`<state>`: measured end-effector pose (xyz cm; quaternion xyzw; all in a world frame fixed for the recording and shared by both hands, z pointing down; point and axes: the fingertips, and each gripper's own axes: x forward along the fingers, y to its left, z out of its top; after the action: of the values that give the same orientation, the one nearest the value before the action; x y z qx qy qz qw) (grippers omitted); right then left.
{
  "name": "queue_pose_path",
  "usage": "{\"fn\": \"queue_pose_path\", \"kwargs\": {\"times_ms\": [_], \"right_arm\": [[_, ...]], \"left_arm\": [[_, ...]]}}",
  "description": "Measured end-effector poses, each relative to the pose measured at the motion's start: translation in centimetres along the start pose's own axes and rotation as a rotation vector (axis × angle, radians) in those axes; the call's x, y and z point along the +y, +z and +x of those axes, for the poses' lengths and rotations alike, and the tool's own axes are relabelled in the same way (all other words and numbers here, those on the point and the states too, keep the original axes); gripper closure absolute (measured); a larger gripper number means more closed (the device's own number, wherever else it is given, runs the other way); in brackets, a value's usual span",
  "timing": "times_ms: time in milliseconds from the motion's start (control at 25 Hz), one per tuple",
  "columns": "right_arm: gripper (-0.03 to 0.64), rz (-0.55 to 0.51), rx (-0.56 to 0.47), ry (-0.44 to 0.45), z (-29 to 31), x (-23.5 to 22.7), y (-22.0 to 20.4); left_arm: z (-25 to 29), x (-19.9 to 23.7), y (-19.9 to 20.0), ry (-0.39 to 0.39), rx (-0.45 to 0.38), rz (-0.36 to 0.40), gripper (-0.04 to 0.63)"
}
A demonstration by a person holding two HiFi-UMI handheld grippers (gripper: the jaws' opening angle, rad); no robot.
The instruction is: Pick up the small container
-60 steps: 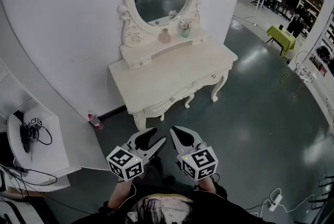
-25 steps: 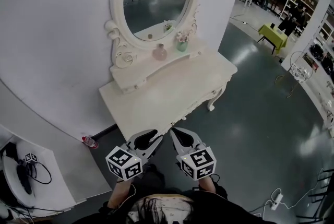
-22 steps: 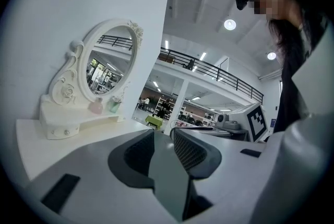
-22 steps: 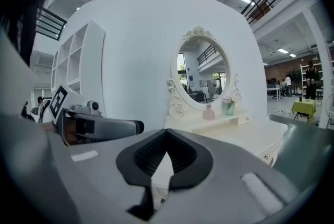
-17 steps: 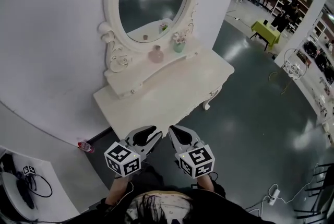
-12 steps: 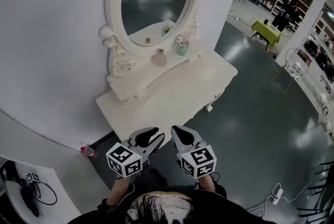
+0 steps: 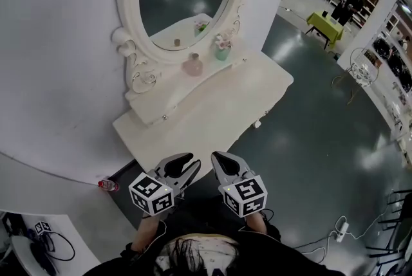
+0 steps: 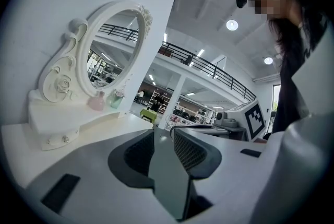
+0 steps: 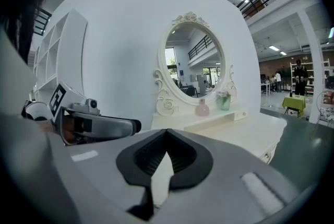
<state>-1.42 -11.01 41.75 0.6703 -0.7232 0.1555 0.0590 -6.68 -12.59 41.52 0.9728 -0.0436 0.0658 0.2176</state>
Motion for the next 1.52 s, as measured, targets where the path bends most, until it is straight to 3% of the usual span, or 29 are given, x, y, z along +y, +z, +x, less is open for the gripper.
{"fn": "queue_pose_path", "kwargs": {"times_ms": [200,800,1160,1520], "right_arm": [[0.607,-0.005,0.021,0.038,1.9,-1.5,0.1],[0.607,-0.03,0.045,0.244,10.2,-11.0,4.3],[0.607,-0.083,0.073,0.355,14.1,-15.0,4.5],[0.607,-0.136,0.065,0.404,19.3,-18.7,5.7]], "left_arm": [[1.3,1.6,0.2,0.036,-0.006,-0.021,0.477],[8.9,8.0,4.8,0.274,-0.111,-0.051,0.477],[12.0,10.0,5.6,0.417,-0.102,-0.028,0.477],[12.9,12.0,6.2,0.521,-0.104,-0.017,0.477]]}}
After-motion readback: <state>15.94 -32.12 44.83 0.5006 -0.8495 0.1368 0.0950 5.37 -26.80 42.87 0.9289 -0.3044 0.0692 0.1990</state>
